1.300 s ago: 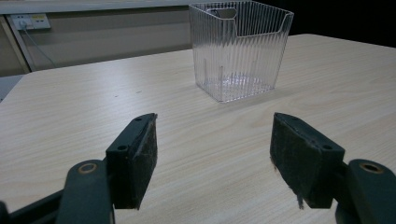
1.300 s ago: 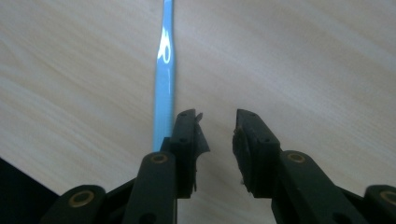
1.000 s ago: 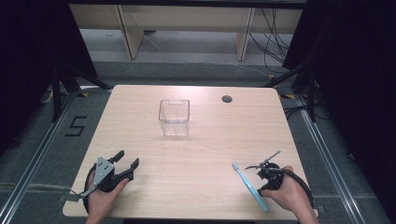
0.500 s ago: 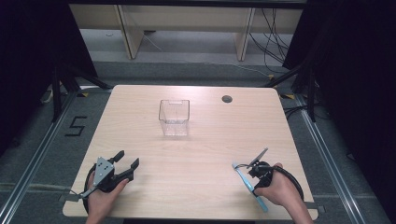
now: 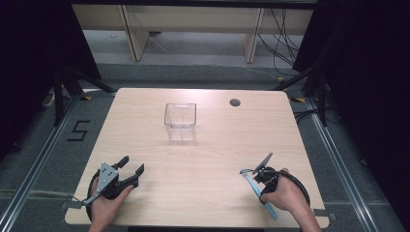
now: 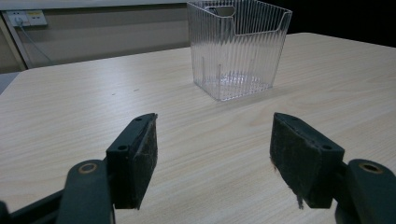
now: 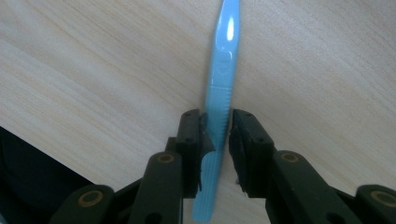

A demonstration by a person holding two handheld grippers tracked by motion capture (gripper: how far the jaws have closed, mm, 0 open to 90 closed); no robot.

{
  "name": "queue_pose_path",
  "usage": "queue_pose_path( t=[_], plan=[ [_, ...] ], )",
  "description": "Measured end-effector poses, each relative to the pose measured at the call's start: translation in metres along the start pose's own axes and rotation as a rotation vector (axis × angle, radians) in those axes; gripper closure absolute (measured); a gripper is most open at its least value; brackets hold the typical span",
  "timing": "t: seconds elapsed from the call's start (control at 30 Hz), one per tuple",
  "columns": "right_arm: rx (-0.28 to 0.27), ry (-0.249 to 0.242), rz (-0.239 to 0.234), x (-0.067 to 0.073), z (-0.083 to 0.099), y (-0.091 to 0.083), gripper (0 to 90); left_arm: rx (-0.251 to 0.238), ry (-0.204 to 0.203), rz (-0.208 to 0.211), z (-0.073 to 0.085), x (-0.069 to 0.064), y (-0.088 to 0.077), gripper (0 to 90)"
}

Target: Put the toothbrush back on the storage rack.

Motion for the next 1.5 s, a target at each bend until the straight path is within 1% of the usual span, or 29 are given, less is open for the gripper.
queue_pose_path(
  t=[0.03,0.07,0.1,0.13,0.17,0.23,0.27,0.33,0.37,0.43,0.47,0.6,0.63,0.77,0.83,0.93,0.97,1.0,1.1,1.13,1.17,1.2,1.23,1.33,1.37,1.43,1.5],
  plan=[
    [0.002,-0.009,0.010,-0.001,0.000,0.000,73.6,0.000,0.001,0.000,0.000,0.000,0.000,31.5],
    [-0.001,-0.022,0.006,-0.002,-0.001,0.000,73.6,0.001,0.001,0.001,0.000,0.000,0.000,31.6],
    [0.001,-0.016,0.001,0.000,-0.001,0.000,73.7,0.001,0.000,0.001,0.000,0.000,0.000,31.6],
    [-0.001,-0.024,0.004,-0.001,-0.001,0.001,73.8,0.001,0.001,0.001,0.000,0.000,0.000,31.6],
    [0.002,-0.006,0.006,0.000,0.000,0.001,74.0,0.001,-0.001,0.001,0.000,0.000,0.000,31.6],
    [0.005,0.005,-0.001,0.002,-0.001,0.001,74.2,0.000,-0.002,0.001,0.000,0.000,0.000,31.5],
    [0.003,-0.011,0.006,0.001,-0.001,0.002,74.3,0.000,-0.002,0.002,0.000,0.000,0.000,31.6],
    [0.014,-0.010,-0.001,0.001,0.000,0.002,74.5,0.001,-0.002,0.002,0.000,0.000,0.000,31.6],
    [0.013,-0.005,0.011,0.001,0.000,0.002,74.7,0.001,-0.001,0.003,0.000,0.000,0.000,31.5],
    [0.014,0.002,0.016,0.001,0.000,0.003,75.4,0.001,-0.002,0.003,0.000,0.000,0.000,31.5],
    [0.011,-0.019,0.013,0.000,-0.001,0.004,76.0,0.000,-0.004,0.003,0.000,0.000,0.000,31.6],
    [0.007,-0.025,0.016,0.000,-0.002,0.004,77.9,0.002,-0.003,0.003,0.000,-0.001,0.000,31.6],
    [0.008,-0.014,0.021,0.000,-0.002,0.004,78.3,0.002,-0.002,0.003,0.000,0.000,0.000,31.5],
    [0.011,-0.008,0.019,0.001,-0.002,0.004,78.8,0.002,-0.002,0.003,0.000,-0.001,0.000,31.5],
    [0.004,-0.022,0.022,-0.001,-0.002,0.005,78.9,0.002,-0.004,0.003,0.000,-0.001,0.000,31.5],
    [0.003,-0.024,0.021,-0.001,-0.002,0.005,79.0,0.002,-0.004,0.004,0.000,-0.001,0.000,31.4],
    [0.002,-0.002,0.020,0.000,-0.002,0.005,79.1,0.002,-0.004,0.003,0.000,-0.001,0.000,31.5],
    [0.002,-0.003,0.025,0.001,-0.002,0.004,79.1,0.003,-0.003,0.004,0.000,-0.001,0.000,31.5],
    [-0.009,0.007,0.025,0.001,-0.003,0.001,79.2,0.004,-0.002,0.003,0.000,-0.001,0.000,31.5],
    [-0.017,0.017,0.020,0.001,-0.004,0.000,79.2,0.021,0.002,-0.003,0.001,0.000,-0.001,31.5],
    [-0.028,0.014,0.025,0.000,-0.004,-0.002,79.2,0.020,0.002,-0.002,0.001,0.000,-0.001,31.5],
    [-0.033,0.025,0.022,0.001,-0.005,-0.005,79.2,0.020,0.004,-0.002,0.001,0.000,-0.001,31.5],
    [-0.046,0.012,0.027,0.000,-0.006,-0.006,79.2,0.021,0.004,-0.003,0.001,0.000,-0.001,31.5],
    [-0.058,-0.003,0.027,-0.001,-0.008,-0.010,79.2,0.020,0.004,-0.002,0.001,-0.001,-0.001,31.5],
    [-0.069,0.008,0.024,-0.001,-0.009,-0.011,79.2,0.020,0.004,-0.002,0.001,-0.001,-0.001,31.5],
    [-0.080,0.023,0.035,0.000,-0.010,-0.014,79.3,0.020,0.003,-0.002,0.001,-0.001,-0.001,31.5],
    [-0.102,0.039,0.041,0.000,-0.012,-0.015,79.3,0.020,0.003,-0.002,0.001,-0.001,-0.001,31.5]
  ],
)
Point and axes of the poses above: each handheld gripper's, and its own axes: y roughly forward along the jaws, z roughly out of its underside, x roughly to its left, the point moved 10 cm from there along y, roughly forward along the jaws, and after that the axes turned 4 degrees about -z, right-handed, at the moved point
